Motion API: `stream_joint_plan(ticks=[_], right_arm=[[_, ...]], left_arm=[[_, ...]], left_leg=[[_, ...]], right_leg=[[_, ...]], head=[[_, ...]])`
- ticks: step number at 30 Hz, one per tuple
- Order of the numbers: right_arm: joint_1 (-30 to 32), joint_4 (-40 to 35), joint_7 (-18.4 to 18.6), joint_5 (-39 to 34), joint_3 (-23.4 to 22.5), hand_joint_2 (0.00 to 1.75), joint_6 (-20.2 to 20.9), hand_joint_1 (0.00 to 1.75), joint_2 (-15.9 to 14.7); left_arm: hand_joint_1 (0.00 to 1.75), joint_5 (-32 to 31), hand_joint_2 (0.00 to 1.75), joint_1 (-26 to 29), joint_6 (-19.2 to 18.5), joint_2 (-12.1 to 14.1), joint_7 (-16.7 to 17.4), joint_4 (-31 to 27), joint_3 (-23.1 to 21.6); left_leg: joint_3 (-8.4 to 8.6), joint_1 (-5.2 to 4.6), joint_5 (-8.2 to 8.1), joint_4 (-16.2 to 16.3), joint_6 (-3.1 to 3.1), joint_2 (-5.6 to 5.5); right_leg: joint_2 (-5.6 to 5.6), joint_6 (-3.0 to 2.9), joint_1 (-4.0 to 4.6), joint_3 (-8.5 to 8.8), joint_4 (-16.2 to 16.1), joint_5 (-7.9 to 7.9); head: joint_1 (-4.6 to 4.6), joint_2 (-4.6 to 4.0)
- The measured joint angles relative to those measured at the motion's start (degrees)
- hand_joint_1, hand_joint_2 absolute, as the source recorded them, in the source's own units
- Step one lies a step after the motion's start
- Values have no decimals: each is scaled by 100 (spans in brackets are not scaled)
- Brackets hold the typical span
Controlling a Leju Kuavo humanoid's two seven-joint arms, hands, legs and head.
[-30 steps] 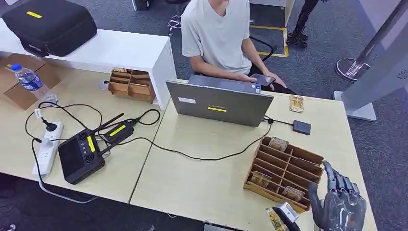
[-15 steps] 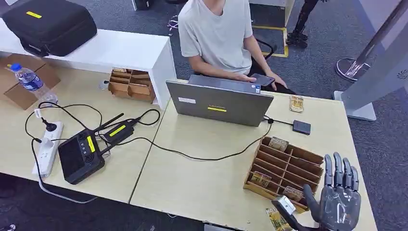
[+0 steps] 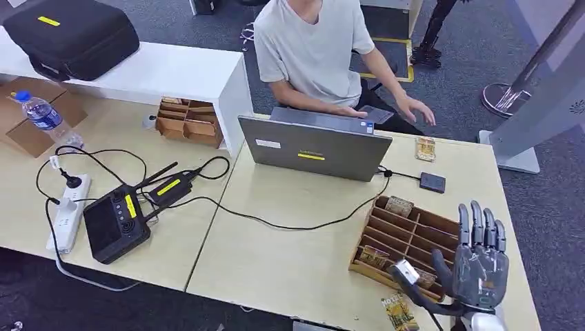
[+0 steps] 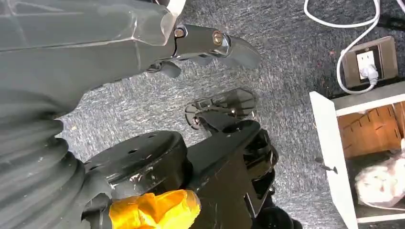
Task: Pass the card to the sensor for recognition and then transmit it.
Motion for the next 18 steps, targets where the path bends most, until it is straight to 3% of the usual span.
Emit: stream_joint_plan(ticks=[18], right_arm=[[-176,94,146,138,157,175,361,0,-114]], left_arm=[[0,-13,175,0,-17,-26,0,0,-9]], left_leg=[[0,0,0,0,-1,0]], right_leg=[[0,0,0,0,0,0]], head=[[2,0]])
